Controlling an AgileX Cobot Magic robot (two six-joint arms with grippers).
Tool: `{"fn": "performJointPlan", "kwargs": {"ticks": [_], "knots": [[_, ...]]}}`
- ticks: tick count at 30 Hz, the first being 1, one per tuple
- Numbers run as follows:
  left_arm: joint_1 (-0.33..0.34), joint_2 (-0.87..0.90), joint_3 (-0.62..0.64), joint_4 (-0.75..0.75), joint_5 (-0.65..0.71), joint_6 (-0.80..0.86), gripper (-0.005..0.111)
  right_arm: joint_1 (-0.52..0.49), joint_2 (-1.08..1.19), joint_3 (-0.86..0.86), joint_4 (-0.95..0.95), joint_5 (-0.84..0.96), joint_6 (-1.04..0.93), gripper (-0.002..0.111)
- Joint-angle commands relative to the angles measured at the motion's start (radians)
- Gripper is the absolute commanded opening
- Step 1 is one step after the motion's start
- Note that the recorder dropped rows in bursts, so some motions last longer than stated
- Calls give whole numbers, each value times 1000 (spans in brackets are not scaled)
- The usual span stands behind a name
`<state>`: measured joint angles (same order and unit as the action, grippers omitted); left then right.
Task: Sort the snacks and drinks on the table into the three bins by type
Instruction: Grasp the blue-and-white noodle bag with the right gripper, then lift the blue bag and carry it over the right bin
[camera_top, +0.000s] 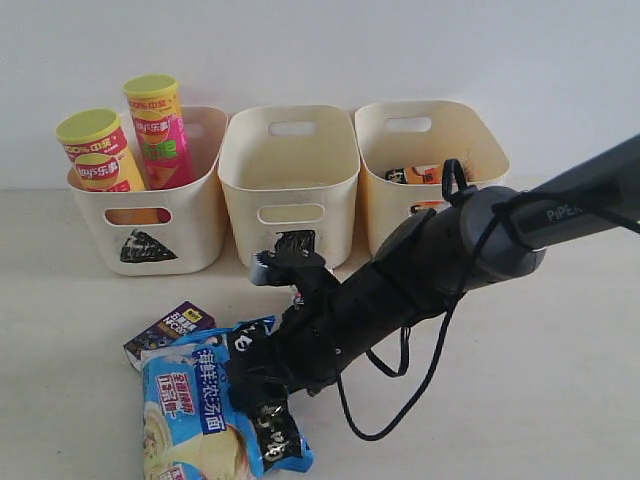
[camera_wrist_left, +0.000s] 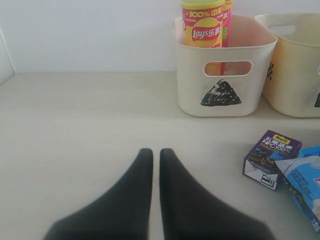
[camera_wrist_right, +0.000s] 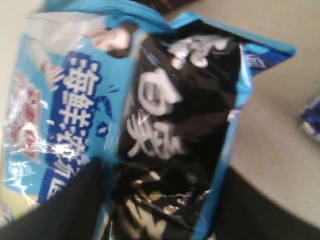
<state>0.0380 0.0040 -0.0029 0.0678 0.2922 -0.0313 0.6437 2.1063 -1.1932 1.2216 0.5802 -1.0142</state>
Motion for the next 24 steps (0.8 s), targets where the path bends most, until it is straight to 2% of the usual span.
{"fn": "performJointPlan", "kwargs": {"ticks": [1, 9, 15, 24], "knots": [[-1, -4, 3, -4, 0, 4, 4, 5, 21, 17, -33, -7, 7, 1], [-1, -4, 3, -4, 0, 4, 4, -12, -83, 5, -28, 141, -33, 0], [-1, -4, 3, -4, 0, 4, 4, -98, -169, 5, -2, 240, -25, 0], [-1, -4, 3, -4, 0, 4, 4, -171, -216, -16, 127, 364, -113, 0]]}}
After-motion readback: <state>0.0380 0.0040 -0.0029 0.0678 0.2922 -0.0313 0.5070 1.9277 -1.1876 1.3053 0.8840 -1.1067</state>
